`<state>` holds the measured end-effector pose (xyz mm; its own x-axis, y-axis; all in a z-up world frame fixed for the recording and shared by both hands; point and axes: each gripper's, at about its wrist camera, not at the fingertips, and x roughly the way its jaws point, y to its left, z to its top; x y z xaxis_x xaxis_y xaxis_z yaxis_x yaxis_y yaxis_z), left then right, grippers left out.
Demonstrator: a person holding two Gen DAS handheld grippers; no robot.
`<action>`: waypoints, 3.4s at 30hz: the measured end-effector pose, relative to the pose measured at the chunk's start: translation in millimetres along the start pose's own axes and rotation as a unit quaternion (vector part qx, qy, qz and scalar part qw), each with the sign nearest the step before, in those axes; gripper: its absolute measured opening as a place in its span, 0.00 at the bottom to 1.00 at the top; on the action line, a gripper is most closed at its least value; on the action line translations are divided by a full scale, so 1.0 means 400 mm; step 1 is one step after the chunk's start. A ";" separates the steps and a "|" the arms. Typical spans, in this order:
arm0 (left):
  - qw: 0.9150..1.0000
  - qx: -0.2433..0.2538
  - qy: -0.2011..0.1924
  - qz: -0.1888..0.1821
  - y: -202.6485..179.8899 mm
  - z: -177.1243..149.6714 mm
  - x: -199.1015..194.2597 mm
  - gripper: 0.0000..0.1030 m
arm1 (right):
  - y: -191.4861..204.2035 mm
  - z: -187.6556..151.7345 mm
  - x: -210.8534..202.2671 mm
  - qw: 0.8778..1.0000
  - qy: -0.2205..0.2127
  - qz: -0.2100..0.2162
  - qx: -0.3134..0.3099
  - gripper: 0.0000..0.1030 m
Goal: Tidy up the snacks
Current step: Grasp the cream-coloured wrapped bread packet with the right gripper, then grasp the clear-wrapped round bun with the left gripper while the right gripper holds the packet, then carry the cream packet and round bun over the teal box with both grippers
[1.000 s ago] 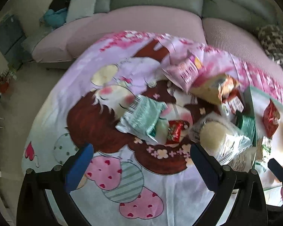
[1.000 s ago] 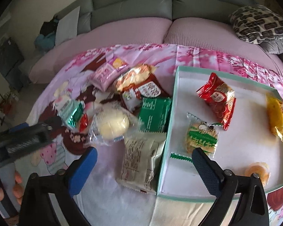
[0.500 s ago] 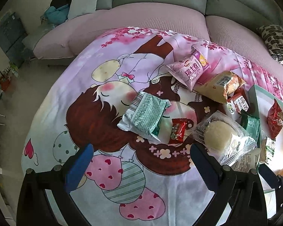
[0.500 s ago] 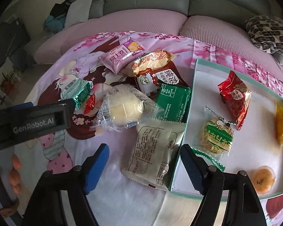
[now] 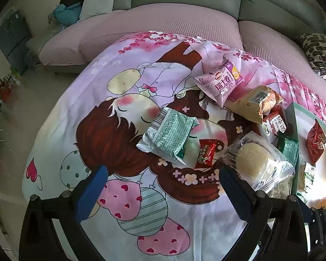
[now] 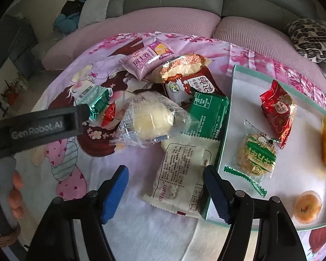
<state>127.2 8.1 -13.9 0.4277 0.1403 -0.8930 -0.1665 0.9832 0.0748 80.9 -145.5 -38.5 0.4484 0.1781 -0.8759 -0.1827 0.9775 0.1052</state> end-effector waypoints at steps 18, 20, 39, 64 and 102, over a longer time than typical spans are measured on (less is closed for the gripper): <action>1.000 -0.005 0.005 -0.009 0.000 0.001 0.006 0.99 | 0.010 -0.009 0.018 1.000 0.018 0.008 -0.006 0.68; 1.000 -0.006 0.004 -0.013 -0.002 0.000 0.003 0.99 | 0.013 -0.010 0.019 1.000 0.021 0.019 -0.005 0.69; 1.000 0.002 0.004 -0.015 -0.013 -0.001 0.004 0.99 | 0.029 -0.015 0.057 0.999 0.033 0.005 -0.012 0.55; 0.986 -0.048 0.003 -0.159 -0.094 0.010 0.020 0.99 | -0.093 0.001 -0.100 0.997 -0.020 0.035 0.069 0.53; 0.972 -0.071 0.014 -0.225 -0.126 0.012 0.006 0.49 | -0.285 -0.011 -0.168 0.981 -0.066 0.022 0.180 0.53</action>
<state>140.9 -40.5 -17.9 0.4620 -0.3049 -0.8328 -0.0902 0.9180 -0.3861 67.7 -269.6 6.1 0.5607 0.2108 -0.8007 0.1065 0.9406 0.3223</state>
